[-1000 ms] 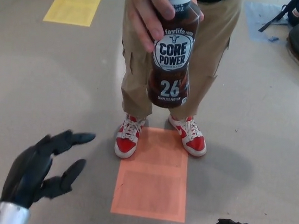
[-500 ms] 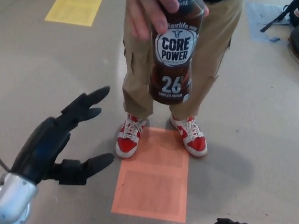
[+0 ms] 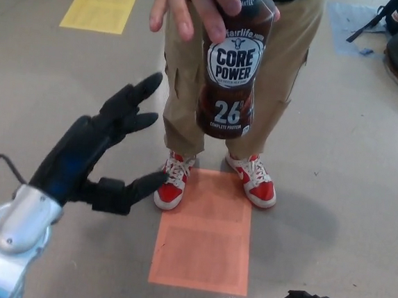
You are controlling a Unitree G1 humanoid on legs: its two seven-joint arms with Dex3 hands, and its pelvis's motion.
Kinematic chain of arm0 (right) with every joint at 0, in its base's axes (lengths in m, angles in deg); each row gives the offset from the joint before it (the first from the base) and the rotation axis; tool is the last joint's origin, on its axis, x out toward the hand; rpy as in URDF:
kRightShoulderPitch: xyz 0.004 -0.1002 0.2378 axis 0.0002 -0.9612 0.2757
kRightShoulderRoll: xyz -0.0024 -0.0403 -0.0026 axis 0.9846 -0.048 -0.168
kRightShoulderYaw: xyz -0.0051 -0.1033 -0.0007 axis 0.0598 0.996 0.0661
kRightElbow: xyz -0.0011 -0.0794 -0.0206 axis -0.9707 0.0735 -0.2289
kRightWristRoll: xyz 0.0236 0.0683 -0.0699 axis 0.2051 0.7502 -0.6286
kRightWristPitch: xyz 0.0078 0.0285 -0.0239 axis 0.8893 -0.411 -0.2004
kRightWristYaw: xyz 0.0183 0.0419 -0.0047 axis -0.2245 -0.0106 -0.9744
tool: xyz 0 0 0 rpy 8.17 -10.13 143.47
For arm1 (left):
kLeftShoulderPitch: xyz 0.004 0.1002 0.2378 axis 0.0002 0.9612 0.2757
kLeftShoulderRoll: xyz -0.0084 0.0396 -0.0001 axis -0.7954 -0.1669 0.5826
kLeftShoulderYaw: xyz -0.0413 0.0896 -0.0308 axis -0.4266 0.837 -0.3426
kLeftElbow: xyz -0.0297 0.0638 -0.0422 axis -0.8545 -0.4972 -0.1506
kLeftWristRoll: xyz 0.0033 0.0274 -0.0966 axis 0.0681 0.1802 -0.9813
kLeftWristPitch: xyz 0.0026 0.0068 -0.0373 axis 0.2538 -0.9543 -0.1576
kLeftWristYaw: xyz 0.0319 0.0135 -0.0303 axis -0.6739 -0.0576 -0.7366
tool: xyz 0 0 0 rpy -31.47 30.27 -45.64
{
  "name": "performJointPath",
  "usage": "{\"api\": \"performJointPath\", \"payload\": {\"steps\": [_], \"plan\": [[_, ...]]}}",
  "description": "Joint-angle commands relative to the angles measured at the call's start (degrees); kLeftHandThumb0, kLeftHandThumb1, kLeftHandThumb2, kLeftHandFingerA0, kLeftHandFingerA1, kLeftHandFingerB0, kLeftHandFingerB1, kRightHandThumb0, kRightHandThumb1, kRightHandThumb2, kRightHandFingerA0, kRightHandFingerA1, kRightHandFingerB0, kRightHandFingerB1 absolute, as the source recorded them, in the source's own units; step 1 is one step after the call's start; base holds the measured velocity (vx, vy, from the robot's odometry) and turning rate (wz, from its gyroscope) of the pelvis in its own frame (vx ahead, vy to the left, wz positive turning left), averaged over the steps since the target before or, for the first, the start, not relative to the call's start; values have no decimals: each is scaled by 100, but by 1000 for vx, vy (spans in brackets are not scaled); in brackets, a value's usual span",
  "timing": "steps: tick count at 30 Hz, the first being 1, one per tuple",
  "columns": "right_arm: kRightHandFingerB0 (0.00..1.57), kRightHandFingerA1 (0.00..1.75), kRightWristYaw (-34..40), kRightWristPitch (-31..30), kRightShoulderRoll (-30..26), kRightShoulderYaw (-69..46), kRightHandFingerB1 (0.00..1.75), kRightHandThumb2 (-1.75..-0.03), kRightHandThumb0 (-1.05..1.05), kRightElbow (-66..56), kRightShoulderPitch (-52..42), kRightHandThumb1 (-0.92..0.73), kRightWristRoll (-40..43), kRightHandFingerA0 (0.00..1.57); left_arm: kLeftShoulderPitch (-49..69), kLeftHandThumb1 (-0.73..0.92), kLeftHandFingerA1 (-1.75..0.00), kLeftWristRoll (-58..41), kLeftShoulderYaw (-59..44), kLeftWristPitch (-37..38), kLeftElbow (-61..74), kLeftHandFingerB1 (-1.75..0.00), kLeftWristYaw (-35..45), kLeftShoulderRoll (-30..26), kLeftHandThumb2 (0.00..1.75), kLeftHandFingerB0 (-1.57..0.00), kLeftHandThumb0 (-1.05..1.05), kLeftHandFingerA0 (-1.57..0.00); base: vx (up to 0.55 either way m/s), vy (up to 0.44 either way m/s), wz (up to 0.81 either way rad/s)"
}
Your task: The robot recieved a bottle of protein shake from a person using its left hand and then shake the protein up and down 2 two times and hand it back to the person
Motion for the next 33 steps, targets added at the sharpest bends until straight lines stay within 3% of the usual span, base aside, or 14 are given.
{"api": "performJointPath", "payload": {"steps": [1,2,3,12,13,14,20,33], "plan": [[88,74,-52,89,-123,-138,63,-85,-44,73,256,-67,34,84,-1380,53,-31,-3020,-450,-5484,932,-2,1241,-220,87,0,-83,-5,0,0,0],[87,77,-16,92,-135,-100,64,-85,-44,74,262,-68,-9,85,-1425,64,-30,-3032,-458,-5565,940,0,1220,-197,63,0,-79,-4,0,0,0],[87,75,0,72,-137,-90,65,-85,-44,76,278,-67,-23,86,-1554,54,-30,-3036,-423,-5707,944,-7,1243,-182,94,0,-83,0,0,0,0],[89,78,13,4,-108,-131,66,-87,-44,69,327,-67,1,88,-2141,56,-23,-3055,-363,-6352,812,-8,1242,5,94,0,-84,0,0,0,0],[88,75,-60,-21,-108,-138,65,-93,-43,70,348,-67,10,87,-2213,68,-26,-3015,-334,-6371,766,-3,1221,64,62,0,-81,0,0,0,0],[89,75,-61,-29,-107,-134,64,-94,-43,71,356,-66,3,87,-2237,55,-20,-3004,-325,-6374,750,-6,1226,76,93,0,-85,0,0,0,0],[91,75,-34,-33,-114,-127,63,-100,-41,74,403,-63,-27,90,-2488,55,-11,-2945,-262,-6465,541,0,1275,256,91,0,-88,0,0,0,0],[90,73,-21,-3,-106,-119,65,-99,-38,74,537,-61,-49,90,-2907,52,-12,-2580,-23,-6652,262,0,1146,719,89,0,-86,0,0,0,0]]}}
